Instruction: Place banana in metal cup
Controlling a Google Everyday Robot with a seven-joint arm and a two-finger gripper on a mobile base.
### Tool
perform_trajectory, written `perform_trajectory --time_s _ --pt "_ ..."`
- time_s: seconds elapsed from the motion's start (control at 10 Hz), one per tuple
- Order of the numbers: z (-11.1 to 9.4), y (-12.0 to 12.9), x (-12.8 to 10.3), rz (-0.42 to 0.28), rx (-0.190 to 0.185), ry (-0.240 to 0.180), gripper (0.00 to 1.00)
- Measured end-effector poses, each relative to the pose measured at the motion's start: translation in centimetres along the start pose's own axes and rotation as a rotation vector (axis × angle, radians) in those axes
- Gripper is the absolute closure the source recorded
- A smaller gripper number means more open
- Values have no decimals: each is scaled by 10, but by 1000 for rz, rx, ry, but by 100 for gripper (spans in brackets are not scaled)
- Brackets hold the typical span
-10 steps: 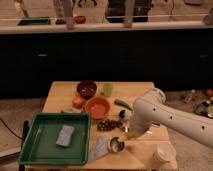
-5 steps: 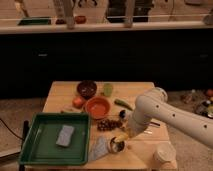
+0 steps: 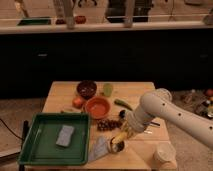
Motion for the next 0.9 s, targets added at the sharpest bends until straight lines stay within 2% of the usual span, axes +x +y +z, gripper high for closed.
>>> perform_trajectory --time_s 0.1,0.3,0.5,0.9 --pt "-1 -1 -6 -22 10 -46 100" --pt "1 -3 -15 -54 18 -108 100" --pt "4 -3 -27 -94 16 -198 100" --pt "2 0 -42 -142 -1 -303 100"
